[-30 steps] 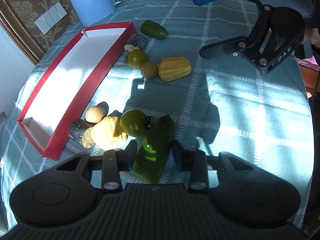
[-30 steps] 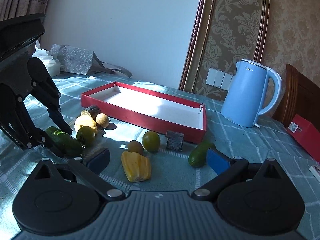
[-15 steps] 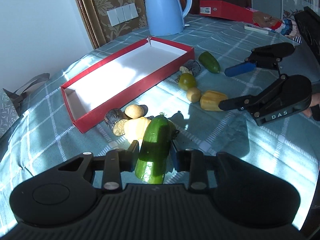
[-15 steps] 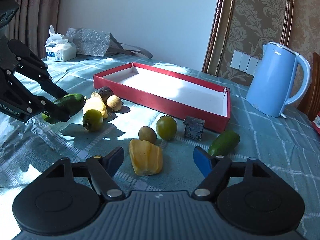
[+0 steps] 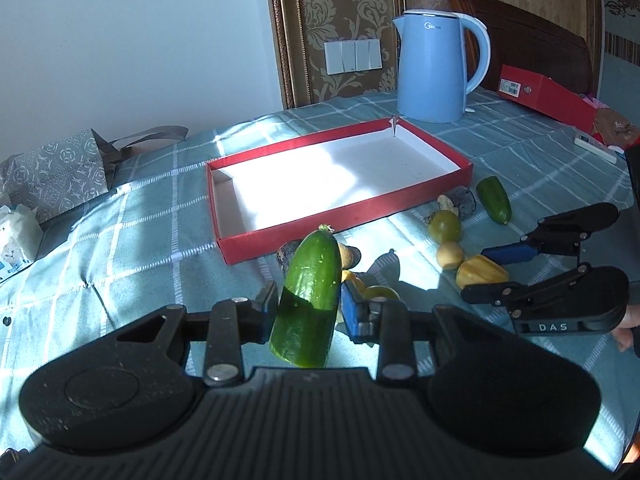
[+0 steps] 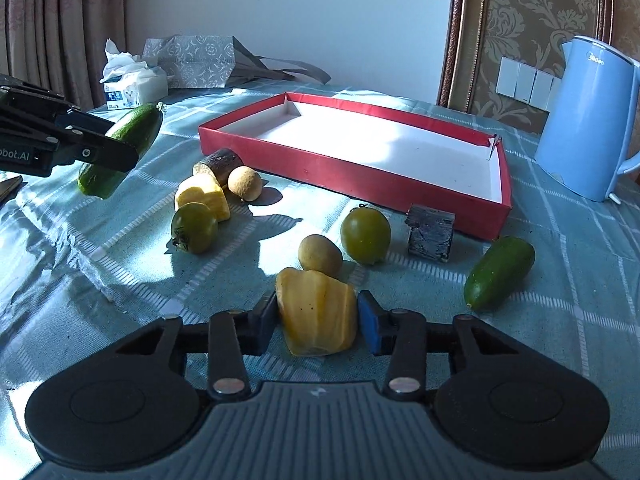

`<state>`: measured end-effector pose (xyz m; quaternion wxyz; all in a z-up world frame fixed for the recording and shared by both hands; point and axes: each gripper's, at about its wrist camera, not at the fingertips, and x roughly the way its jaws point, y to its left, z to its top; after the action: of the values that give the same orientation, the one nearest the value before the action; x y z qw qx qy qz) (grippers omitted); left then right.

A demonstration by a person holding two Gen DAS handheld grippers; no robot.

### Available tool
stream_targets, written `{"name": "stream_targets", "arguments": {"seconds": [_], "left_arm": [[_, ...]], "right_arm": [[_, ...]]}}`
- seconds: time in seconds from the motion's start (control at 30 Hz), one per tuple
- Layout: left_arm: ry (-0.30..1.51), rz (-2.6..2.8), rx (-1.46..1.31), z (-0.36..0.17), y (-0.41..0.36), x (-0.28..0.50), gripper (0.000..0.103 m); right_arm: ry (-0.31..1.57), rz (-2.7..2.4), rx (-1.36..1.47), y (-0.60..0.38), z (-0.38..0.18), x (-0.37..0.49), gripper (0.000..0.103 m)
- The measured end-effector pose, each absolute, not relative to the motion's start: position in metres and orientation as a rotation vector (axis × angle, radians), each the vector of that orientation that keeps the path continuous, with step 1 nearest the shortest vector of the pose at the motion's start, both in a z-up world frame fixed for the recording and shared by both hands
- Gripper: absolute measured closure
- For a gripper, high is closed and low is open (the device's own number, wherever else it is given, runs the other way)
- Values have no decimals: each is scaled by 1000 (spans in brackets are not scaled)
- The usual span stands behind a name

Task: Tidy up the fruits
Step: 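Close the left gripper on the cucumber while the right gripper grasps the yellow pepper, then carry the cucumber into the red tray and open the left gripper while the right carries the pepper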

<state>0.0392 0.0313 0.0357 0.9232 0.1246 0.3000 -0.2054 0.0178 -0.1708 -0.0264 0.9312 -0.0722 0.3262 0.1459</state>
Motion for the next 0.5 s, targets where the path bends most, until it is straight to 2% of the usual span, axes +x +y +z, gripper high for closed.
{"name": "stream_targets", "arguments": {"seconds": [0.27,0.5], "left_arm": [[614,-355,224,42,31,45,73],[582,-335,190,57,24,54,73]], "right_arm": [[646,291,-123,-177,-22,5,63],[551,259,-100,-194,1,-28,63]]}}
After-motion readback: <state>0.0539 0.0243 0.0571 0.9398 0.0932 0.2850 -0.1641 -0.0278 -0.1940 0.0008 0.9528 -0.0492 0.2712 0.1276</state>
